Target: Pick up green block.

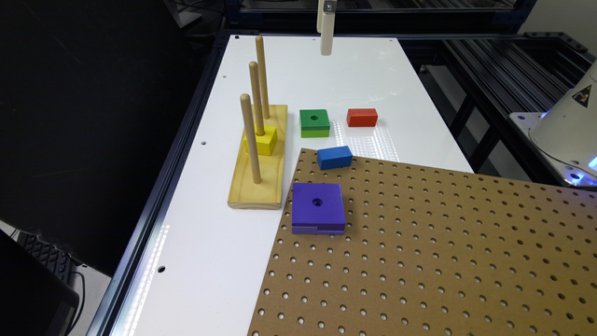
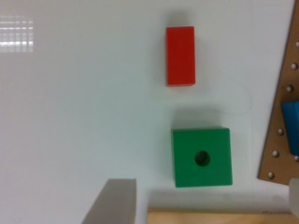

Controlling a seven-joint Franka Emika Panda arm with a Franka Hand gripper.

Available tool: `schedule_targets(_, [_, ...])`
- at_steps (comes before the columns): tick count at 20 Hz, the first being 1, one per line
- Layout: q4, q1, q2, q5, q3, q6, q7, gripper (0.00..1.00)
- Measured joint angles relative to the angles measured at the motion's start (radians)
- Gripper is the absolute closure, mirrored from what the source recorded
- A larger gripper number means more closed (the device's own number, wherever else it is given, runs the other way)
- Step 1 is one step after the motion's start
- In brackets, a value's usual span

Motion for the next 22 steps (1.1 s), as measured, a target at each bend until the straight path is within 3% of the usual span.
schedule_targets(5, [-0.002, 0.000, 0.000, 0.0005, 0.002, 0.000, 0.002, 0.00])
schedule_targets(17, [-0.016, 0.001, -0.001, 0.0023, 0.026, -0.001, 0.019, 0.00])
schedule_targets(22, [-0.061, 0.000, 0.001, 0.0023, 0.026, 0.037, 0.019, 0.00])
